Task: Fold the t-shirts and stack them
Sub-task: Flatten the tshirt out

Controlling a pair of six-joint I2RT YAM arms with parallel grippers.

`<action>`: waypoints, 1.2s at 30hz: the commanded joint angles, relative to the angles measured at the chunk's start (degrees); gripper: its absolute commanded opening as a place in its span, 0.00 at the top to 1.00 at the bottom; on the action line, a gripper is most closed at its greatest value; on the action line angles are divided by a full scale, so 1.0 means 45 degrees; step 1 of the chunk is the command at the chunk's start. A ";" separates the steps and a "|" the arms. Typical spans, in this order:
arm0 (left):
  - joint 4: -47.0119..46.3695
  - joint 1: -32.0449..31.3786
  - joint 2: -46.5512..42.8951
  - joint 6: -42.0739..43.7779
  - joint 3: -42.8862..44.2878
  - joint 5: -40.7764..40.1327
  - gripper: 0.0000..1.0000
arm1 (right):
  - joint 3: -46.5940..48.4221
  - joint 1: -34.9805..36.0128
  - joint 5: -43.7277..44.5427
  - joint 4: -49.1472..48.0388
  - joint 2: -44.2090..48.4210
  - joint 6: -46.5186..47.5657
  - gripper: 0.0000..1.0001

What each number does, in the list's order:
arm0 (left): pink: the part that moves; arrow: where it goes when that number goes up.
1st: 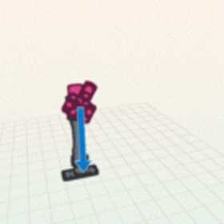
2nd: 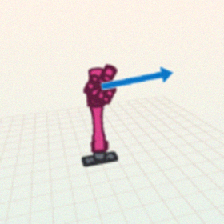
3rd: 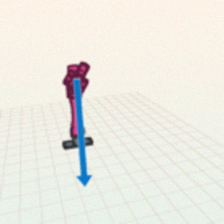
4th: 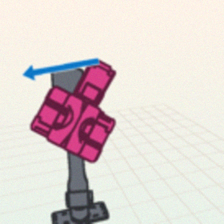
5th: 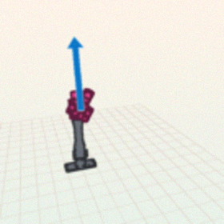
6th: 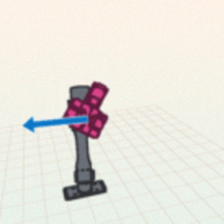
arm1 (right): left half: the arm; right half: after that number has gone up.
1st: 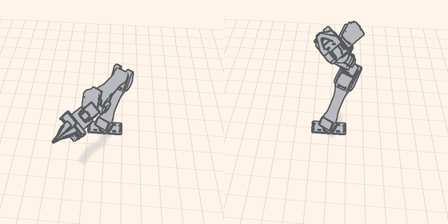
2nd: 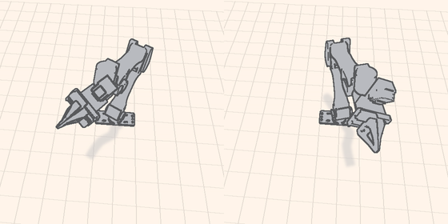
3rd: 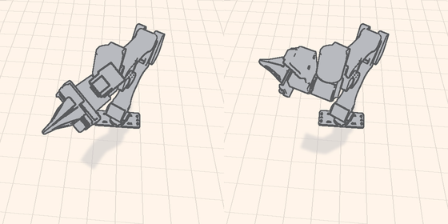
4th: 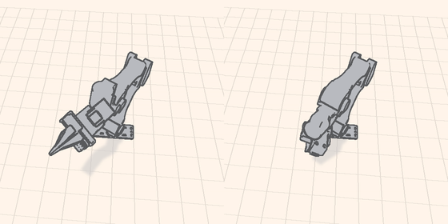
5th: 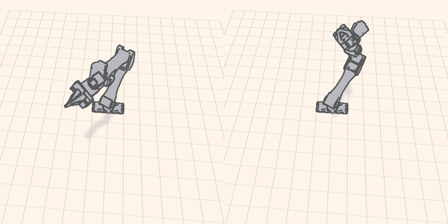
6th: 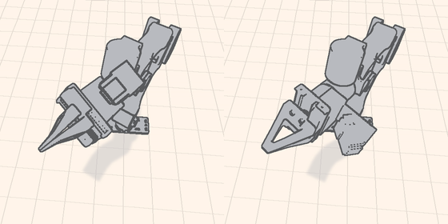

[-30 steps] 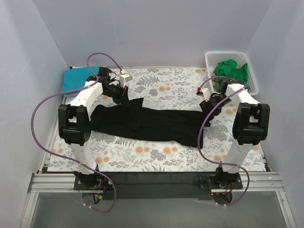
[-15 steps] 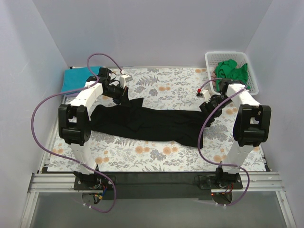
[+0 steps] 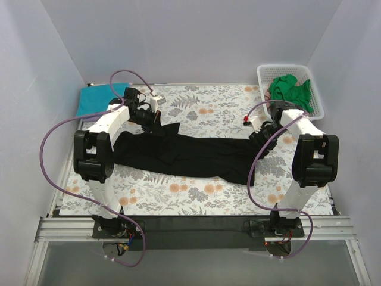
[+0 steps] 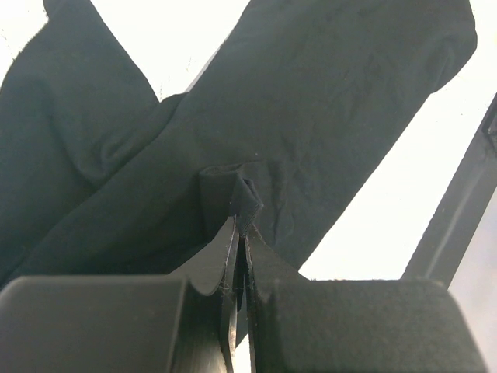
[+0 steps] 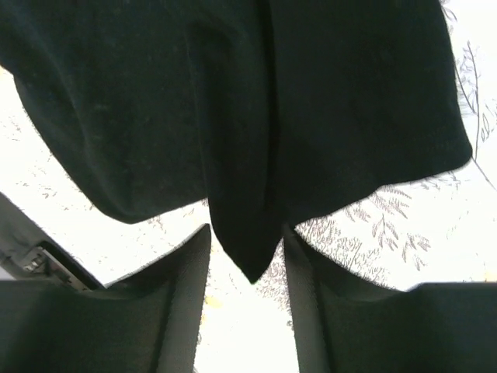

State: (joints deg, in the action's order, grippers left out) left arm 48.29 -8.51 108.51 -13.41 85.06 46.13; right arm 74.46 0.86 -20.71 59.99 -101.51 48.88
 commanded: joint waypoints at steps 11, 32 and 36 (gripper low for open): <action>-0.0750 0.1869 -0.1533 -0.2116 0.1544 0.0043 1.00 | 0.3195 0.0238 0.0968 -0.0928 0.0762 -0.1682 0.99; -0.7504 0.2790 -1.0730 -0.5206 0.4379 -0.7807 1.00 | 0.8712 0.0121 0.3800 -0.7582 0.8191 -0.5238 0.99; -0.7958 0.2810 -1.1749 -0.4659 0.5490 -0.8219 1.00 | 0.8998 0.0120 0.4542 -0.8837 0.9764 -0.5140 0.99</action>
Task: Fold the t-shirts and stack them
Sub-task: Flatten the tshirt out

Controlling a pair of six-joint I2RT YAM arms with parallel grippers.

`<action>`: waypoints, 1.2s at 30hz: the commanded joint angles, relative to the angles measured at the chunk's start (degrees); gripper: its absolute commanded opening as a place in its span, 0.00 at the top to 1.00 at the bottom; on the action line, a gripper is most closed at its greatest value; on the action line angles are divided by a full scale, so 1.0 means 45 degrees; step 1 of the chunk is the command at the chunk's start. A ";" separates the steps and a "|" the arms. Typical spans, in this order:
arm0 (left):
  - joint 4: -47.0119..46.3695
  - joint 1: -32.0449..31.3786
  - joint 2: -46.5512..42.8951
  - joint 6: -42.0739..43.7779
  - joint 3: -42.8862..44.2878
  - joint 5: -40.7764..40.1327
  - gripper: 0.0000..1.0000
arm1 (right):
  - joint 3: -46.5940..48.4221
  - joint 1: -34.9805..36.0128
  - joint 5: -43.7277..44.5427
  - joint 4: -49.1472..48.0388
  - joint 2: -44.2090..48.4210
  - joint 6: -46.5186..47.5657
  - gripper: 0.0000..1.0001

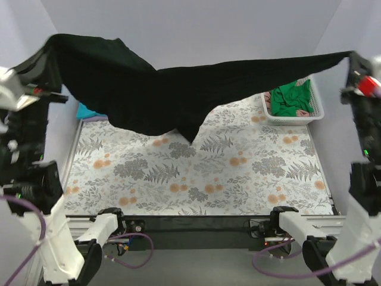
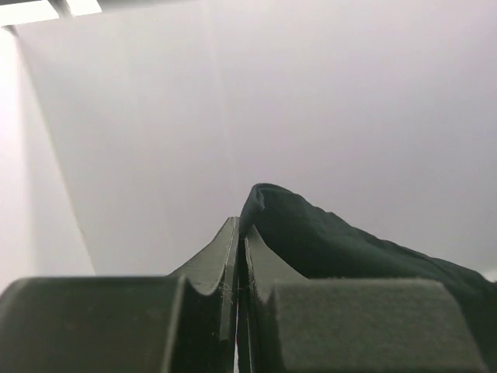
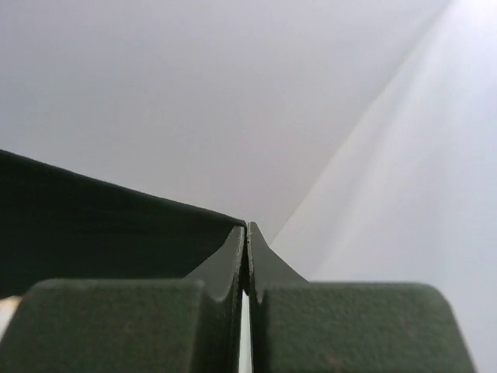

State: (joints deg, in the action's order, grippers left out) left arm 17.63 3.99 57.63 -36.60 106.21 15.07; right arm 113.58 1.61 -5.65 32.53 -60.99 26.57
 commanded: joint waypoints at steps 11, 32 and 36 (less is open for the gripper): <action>-0.0909 0.0032 -0.0149 0.1902 0.3643 -0.2783 1.00 | 0.0894 -0.0044 0.1608 -0.3947 0.1542 0.0736 0.99; 0.0029 0.0032 -0.2240 0.1454 -0.9008 0.2078 1.00 | -1.0430 -0.0025 -0.1381 -0.5372 0.2597 0.1772 0.99; -0.0595 0.0032 -0.1190 0.1356 -1.1292 0.1945 1.00 | -1.2774 -0.0025 -0.1479 -0.6757 0.1935 0.1792 0.99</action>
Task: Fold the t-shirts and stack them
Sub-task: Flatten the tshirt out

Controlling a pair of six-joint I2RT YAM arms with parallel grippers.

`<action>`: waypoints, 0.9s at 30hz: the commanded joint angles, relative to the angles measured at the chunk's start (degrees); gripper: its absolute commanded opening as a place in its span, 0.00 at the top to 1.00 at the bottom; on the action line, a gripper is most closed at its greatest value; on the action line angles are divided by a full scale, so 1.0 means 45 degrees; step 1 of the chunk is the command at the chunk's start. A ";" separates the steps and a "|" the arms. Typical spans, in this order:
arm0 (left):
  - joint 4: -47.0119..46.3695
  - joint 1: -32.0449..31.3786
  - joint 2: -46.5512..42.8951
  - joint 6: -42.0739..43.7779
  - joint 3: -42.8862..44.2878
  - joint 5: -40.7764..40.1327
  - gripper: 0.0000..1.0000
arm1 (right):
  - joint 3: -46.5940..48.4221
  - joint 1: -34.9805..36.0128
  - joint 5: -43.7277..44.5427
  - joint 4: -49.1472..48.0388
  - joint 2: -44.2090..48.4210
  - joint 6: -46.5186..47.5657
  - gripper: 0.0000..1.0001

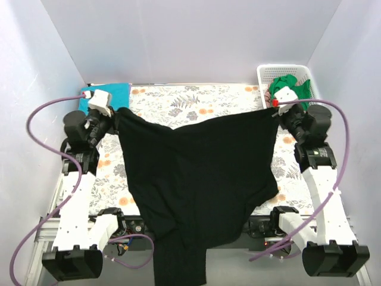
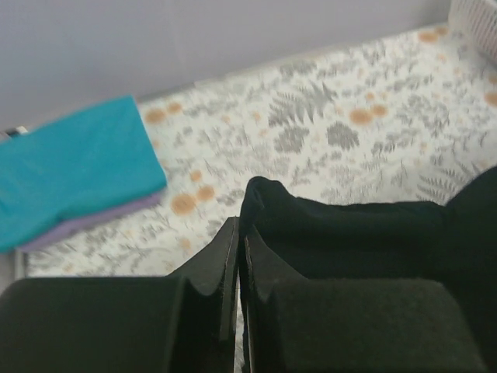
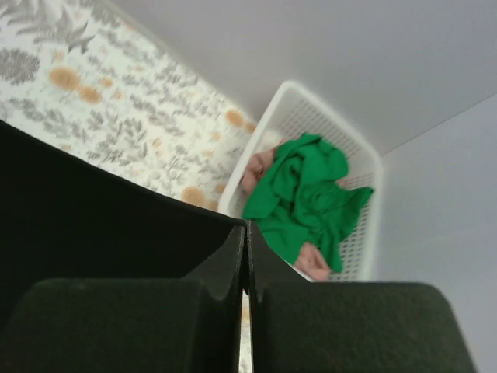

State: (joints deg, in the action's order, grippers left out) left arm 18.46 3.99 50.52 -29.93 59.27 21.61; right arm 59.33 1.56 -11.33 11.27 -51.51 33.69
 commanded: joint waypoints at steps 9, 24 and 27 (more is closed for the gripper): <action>-0.3280 0.0012 0.4880 -0.0340 -0.1258 0.0455 1.00 | -0.1369 0.0024 -0.0255 -0.3441 -0.3727 -0.0163 0.99; -0.3653 -0.0027 1.2890 -0.0107 0.5324 -0.1654 1.00 | 0.3002 0.0082 0.0681 -0.3520 -1.0171 -0.0045 0.99; -0.3808 -0.0027 1.3244 -0.0183 0.5988 -0.2321 1.00 | 0.3784 0.0082 0.1208 -0.3461 -1.0895 -0.0162 0.99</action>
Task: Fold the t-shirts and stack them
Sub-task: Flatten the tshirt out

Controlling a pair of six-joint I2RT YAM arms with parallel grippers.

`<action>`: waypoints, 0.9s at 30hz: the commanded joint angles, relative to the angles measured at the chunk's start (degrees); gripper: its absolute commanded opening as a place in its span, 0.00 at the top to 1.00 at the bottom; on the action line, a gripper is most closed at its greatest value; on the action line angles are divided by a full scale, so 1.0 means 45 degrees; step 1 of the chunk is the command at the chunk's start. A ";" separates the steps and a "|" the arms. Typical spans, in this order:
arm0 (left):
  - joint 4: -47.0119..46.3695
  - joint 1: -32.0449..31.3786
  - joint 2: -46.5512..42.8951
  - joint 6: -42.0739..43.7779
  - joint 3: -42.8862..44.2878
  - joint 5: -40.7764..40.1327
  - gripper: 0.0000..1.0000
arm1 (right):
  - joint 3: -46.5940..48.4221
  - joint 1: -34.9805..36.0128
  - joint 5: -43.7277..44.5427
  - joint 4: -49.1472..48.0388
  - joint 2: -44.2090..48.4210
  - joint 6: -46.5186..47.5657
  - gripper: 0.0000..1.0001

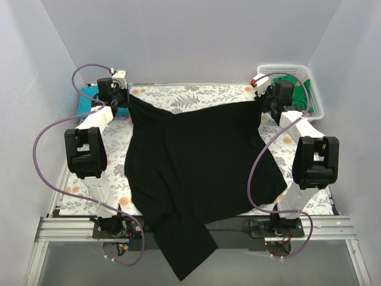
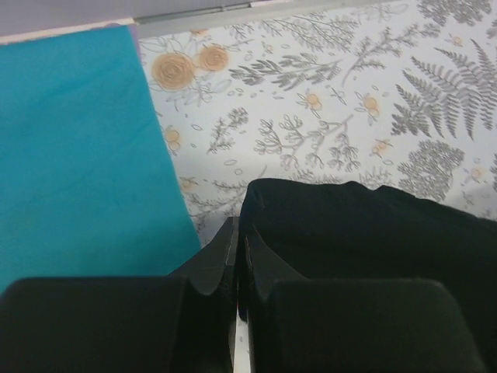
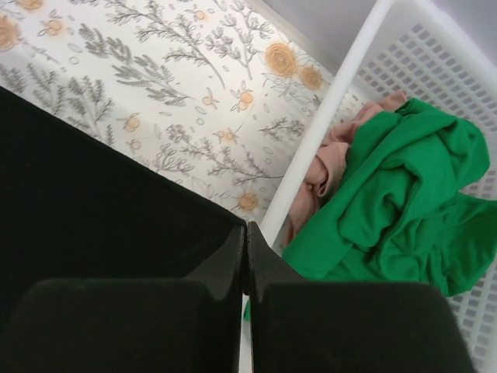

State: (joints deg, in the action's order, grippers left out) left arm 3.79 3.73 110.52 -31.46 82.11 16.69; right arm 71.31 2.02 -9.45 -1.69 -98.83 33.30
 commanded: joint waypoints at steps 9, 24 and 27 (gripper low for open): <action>-0.0141 -0.0379 0.0752 0.0039 0.2164 -0.1386 1.00 | 0.1965 -0.0020 0.0949 -0.0328 -0.1084 -0.0271 0.99; 0.0348 -0.0555 -0.1083 0.0293 -0.0902 -0.0895 1.00 | 0.2531 -0.0020 -0.0145 0.1526 -0.1651 0.0217 0.99; 0.0775 -0.0574 -0.1122 0.0195 -0.0669 -0.0799 1.00 | 0.3174 -0.0020 -0.0340 0.2054 -0.2022 0.0276 0.99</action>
State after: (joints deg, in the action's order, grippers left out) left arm 6.13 1.37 110.69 -31.11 78.32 12.80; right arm 80.90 2.00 -9.47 5.21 -106.67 33.56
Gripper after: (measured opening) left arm 0.015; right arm 0.022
